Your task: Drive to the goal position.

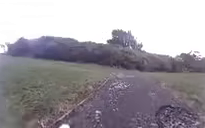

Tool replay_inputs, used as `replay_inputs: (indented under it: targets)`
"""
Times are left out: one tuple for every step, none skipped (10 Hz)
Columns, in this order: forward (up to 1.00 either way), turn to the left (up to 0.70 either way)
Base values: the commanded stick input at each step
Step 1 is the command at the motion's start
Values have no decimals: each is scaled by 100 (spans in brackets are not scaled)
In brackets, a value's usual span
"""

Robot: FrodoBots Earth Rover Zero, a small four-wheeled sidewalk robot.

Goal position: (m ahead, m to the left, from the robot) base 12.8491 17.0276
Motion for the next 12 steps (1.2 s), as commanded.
replay_inputs:
  targets:
    - [70, -35]
    - [70, -33]
    - [70, -17]
    - [70, -1]
    - [70, 0]
    - [70, 0]
    - [70, 0]
    - [70, 0]
    - [70, 0]
    - [70, 0]
    - [70, 0]
    - [70, 0]
